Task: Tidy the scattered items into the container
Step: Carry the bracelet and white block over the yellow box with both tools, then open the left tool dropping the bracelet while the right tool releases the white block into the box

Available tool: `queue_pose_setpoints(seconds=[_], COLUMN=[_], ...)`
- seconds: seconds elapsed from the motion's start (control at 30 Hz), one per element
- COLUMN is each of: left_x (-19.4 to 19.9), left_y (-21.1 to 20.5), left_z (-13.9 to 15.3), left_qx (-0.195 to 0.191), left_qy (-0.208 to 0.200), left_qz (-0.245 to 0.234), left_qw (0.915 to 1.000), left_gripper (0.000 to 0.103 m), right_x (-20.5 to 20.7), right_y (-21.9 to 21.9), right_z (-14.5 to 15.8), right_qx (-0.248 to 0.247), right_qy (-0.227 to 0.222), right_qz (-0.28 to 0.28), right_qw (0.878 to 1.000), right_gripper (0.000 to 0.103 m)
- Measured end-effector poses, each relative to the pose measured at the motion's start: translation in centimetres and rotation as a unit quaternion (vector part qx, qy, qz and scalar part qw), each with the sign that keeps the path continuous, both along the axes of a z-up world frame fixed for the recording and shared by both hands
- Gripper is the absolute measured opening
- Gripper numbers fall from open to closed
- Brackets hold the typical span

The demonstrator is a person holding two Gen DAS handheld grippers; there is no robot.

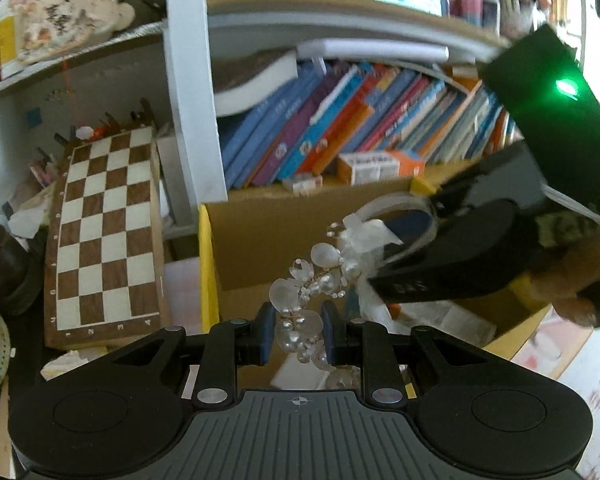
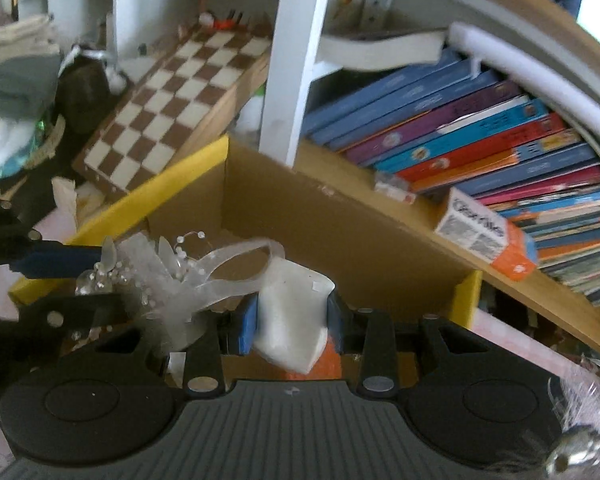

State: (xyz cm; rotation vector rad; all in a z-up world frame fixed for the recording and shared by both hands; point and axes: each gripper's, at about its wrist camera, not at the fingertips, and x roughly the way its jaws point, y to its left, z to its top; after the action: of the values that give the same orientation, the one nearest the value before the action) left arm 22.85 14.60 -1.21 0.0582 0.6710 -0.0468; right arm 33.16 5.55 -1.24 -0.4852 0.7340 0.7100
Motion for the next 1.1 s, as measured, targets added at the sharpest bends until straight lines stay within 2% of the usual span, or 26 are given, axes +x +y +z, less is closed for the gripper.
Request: queue_pose_setpoints(seconds=[0.17, 0.53, 0.6, 0.67, 0.73, 0.8, 0.87, 1.03, 1.1], left_x=[0.5, 0.4, 0.3, 0.1, -0.1, -0.4, -0.7, -1.2, -1.2], left_y=[-0.3, -0.4, -0.4, -0.6, -0.7, -0.9, -0.9, -0.9, -0.8], left_z=[-1.2, -1.2, -1.0, -0.7, -0.4, -0.2, 0.1, 0.4, 0.4], left_qx=[0.030, 0.030, 0.025, 0.023, 0.024, 0.022, 0.021, 0.018, 0.018], left_qy=[0.027, 0.032, 0.031, 0.025, 0.018, 0.013, 0.008, 0.003, 0.003], left_qz=[-0.011, -0.011, -0.010, -0.009, -0.006, -0.006, -0.004, -0.002, 0.000], left_qw=[0.9991, 0.9990, 0.9992, 0.9994, 0.9995, 0.9997, 0.9997, 0.9998, 0.9998], left_gripper=[0.023, 0.027, 0.031, 0.045, 0.052, 0.055, 0.062, 0.067, 0.068], right_x=[1.3, 3.1, 3.4, 3.6, 3.8, 3.9, 4.0, 3.9, 3.8], right_y=[1.5, 3.6, 3.8, 3.9, 4.0, 4.2, 4.3, 4.6, 4.6], right_z=[-1.4, -2.2, -2.2, -2.2, -2.2, -2.1, -2.1, -2.2, -2.0], right_qx=[-0.021, -0.030, -0.031, -0.030, -0.028, -0.027, -0.027, -0.026, -0.022], right_qy=[0.010, 0.016, 0.015, 0.014, 0.014, 0.013, 0.012, 0.010, 0.010], right_qz=[0.015, 0.025, 0.026, 0.025, 0.024, 0.023, 0.023, 0.026, 0.028], right_qw=[1.000, 0.999, 0.999, 0.999, 0.999, 0.999, 0.999, 0.999, 0.999], right_gripper=[0.034, 0.034, 0.034, 0.034, 0.034, 0.034, 0.034, 0.035, 0.040])
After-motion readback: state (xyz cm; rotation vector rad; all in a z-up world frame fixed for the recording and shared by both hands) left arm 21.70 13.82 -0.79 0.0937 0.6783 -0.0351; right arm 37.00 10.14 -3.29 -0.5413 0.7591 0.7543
